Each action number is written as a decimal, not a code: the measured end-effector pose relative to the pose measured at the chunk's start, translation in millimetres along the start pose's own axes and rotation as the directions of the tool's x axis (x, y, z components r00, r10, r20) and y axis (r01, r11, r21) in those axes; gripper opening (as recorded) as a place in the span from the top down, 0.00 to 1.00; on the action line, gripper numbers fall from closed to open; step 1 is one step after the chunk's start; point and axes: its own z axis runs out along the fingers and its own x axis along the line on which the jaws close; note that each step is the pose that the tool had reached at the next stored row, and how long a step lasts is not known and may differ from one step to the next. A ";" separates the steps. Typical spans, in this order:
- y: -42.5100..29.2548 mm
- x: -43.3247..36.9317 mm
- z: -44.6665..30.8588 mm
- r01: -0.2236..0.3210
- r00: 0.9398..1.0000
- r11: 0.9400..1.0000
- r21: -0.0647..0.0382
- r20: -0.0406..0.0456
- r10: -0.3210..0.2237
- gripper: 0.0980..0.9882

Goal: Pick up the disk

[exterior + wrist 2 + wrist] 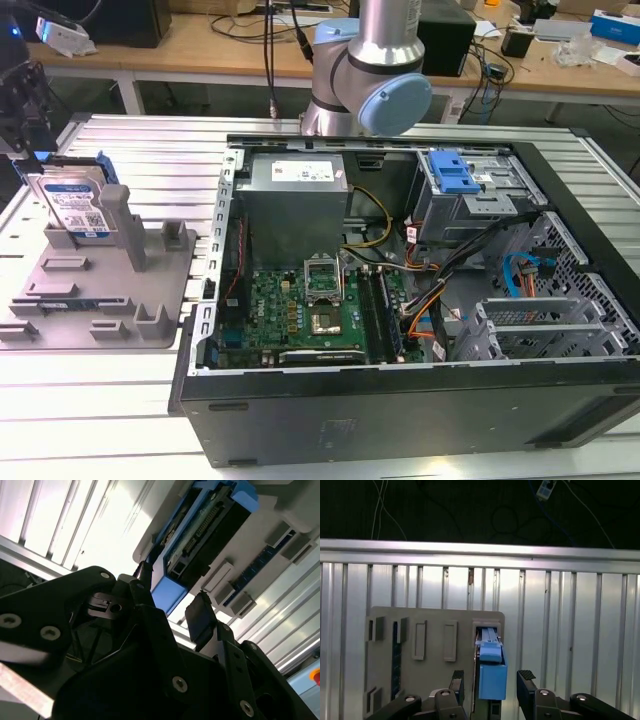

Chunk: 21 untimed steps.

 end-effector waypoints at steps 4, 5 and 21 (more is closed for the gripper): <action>0.0 -0.1 4.4 0.000 1.000 1.000 0.000 0.000 0.000 0.50; 0.0 -0.1 5.3 0.000 1.000 1.000 0.000 0.000 0.000 0.50; 1.2 -0.4 18.7 0.000 1.000 1.000 0.000 0.000 0.000 0.50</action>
